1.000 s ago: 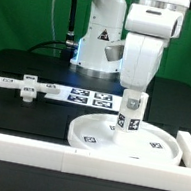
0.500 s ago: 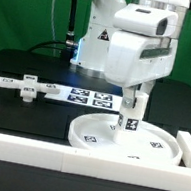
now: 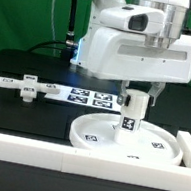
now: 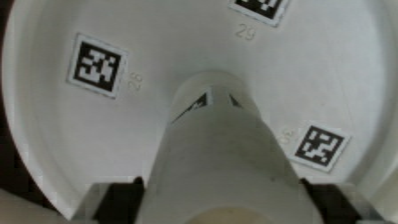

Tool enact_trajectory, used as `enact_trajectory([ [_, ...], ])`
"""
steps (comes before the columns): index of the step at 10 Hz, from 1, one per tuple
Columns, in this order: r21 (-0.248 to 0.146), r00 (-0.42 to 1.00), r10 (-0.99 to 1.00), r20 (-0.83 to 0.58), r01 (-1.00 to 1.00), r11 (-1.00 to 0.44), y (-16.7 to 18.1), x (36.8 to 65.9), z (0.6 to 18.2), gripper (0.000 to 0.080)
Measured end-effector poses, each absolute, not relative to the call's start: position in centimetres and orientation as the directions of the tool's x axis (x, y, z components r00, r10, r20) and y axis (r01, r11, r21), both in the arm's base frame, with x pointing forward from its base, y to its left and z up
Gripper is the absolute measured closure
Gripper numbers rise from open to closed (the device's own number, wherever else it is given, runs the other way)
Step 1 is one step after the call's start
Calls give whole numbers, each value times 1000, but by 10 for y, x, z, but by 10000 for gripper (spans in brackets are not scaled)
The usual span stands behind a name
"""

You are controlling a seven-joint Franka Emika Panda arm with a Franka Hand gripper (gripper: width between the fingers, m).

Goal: Assemble round table

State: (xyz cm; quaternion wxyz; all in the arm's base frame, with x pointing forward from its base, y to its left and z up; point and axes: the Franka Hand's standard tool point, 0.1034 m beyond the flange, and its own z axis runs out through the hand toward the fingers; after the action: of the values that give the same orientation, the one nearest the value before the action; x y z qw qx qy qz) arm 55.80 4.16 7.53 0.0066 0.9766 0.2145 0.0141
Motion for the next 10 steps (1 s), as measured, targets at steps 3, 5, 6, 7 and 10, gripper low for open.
enact_trajectory([
  [3, 14, 968, 251, 28, 250, -968, 41, 558, 75, 392],
  [5, 10, 990, 141, 29, 140, -990, 41, 558, 75, 392],
  [6, 2, 999, 36, 37, 36, -999, 40, 558, 75, 392],
  [7, -17, 994, -102, 42, -101, -995, 39, 557, 75, 392],
  [10, -56, 874, -485, 29, -484, -874, 39, 556, 74, 392],
])
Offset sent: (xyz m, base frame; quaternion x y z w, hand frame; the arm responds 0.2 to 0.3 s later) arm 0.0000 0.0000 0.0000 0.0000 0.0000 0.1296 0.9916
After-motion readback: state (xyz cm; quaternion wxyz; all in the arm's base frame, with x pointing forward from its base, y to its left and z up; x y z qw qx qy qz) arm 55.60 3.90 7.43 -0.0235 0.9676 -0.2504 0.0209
